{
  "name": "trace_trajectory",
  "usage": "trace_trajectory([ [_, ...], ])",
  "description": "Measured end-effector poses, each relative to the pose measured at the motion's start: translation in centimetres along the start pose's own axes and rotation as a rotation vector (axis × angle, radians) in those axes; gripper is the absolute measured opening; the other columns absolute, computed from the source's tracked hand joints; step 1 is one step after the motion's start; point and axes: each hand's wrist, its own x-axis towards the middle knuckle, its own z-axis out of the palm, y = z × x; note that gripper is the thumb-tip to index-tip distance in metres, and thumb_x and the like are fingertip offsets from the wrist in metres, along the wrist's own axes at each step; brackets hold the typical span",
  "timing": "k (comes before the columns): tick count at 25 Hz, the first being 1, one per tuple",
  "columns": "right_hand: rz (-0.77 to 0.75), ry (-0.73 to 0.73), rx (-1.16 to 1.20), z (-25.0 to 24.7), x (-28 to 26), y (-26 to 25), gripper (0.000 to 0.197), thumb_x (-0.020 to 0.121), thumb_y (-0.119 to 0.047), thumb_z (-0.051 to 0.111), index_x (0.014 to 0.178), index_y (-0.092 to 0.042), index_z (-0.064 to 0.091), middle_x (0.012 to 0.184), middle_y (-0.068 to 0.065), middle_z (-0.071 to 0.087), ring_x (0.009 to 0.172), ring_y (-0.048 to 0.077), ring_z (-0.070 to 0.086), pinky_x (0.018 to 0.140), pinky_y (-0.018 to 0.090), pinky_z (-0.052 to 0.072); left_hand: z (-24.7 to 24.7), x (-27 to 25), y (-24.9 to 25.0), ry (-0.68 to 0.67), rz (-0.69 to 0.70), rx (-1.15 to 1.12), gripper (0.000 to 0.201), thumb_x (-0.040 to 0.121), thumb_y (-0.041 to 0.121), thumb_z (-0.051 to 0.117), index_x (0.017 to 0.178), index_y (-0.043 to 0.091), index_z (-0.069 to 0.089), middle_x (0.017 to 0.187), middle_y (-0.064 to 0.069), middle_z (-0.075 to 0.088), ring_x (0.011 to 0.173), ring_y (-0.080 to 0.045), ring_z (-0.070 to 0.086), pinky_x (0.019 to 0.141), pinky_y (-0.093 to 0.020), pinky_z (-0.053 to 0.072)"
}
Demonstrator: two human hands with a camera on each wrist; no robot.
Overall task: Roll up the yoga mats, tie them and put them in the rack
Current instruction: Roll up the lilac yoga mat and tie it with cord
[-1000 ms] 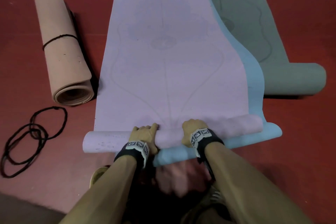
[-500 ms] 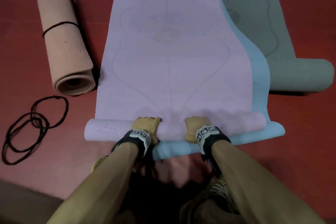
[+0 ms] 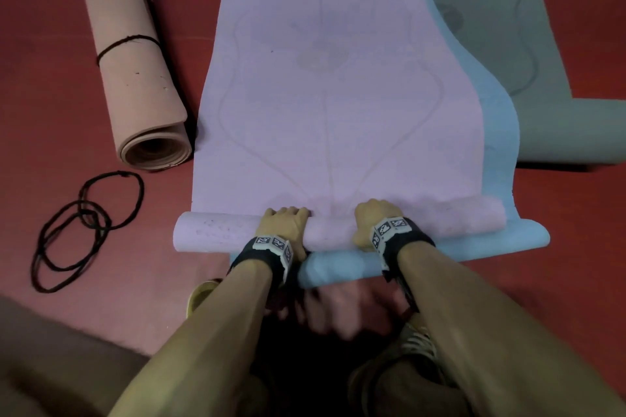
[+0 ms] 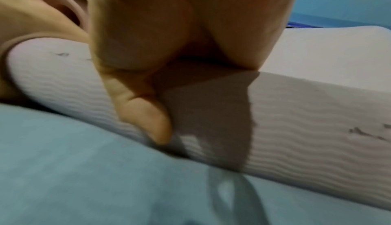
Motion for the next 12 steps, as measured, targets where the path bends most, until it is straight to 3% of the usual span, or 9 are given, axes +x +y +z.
trace_trajectory([
  [3, 0.032, -0.229, 0.094, -1.6, 0.5, 0.2, 0.036, 0.035, -0.008, 0.058, 0.069, -0.010, 0.070, 0.079, 0.007, 0.070, 0.071, 0.021, 0.068, 0.057, 0.022, 0.049, 0.8, -1.0, -0.1, 0.110, 0.015, 0.072, 0.075, 0.071, 0.041, 0.071, 0.136, 0.024, 0.039, 0.128, -0.003, 0.049, 0.120, -0.026, 0.048, 0.095, -0.039, 0.037],
  [5, 0.044, -0.287, 0.121, -2.0, 0.7, 0.1, 0.033, 0.023, -0.009, 0.051, 0.053, -0.008, 0.065, 0.061, 0.005, 0.066, 0.056, 0.018, 0.064, 0.051, 0.019, 0.046, 0.8, -1.1, 0.1, 0.092, 0.007, 0.093, 0.073, 0.071, 0.040, 0.072, 0.135, 0.023, 0.040, 0.127, -0.003, 0.052, 0.118, -0.025, 0.052, 0.095, -0.038, 0.038],
  [7, 0.050, -0.263, 0.106, -1.3, 0.6, 0.2, 0.028, 0.035, -0.008, 0.059, 0.063, -0.009, 0.066, 0.069, 0.005, 0.066, 0.065, 0.021, 0.066, 0.057, 0.022, 0.047, 0.0, -0.6, 0.0, 0.029, 0.018, 0.066, 0.076, 0.070, 0.042, 0.074, 0.137, 0.025, 0.041, 0.125, -0.002, 0.057, 0.117, -0.025, 0.055, 0.096, -0.036, 0.040],
  [10, 0.019, -0.055, 0.012, 1.4, -0.3, 0.3, 0.037, 0.072, -0.022, 0.063, 0.108, -0.016, 0.062, 0.106, 0.007, 0.066, 0.100, 0.029, 0.065, 0.081, 0.033, 0.047, -1.5, 1.0, -0.1, -0.092, 0.015, 0.059, 0.077, 0.064, 0.044, 0.080, 0.134, 0.036, 0.049, 0.117, 0.003, 0.066, 0.108, -0.021, 0.064, 0.084, -0.031, 0.049],
  [12, -0.019, 0.075, -0.066, 2.8, -1.2, 0.1, 0.053, 0.074, -0.025, 0.066, 0.123, -0.015, 0.049, 0.116, 0.008, 0.060, 0.110, 0.030, 0.058, 0.092, 0.040, 0.042, -2.1, 1.6, 0.5, -0.183, -0.069, 0.145, 0.067, 0.063, 0.042, 0.083, 0.125, 0.038, 0.057, 0.109, 0.008, 0.067, 0.103, -0.017, 0.066, 0.075, -0.027, 0.050],
])
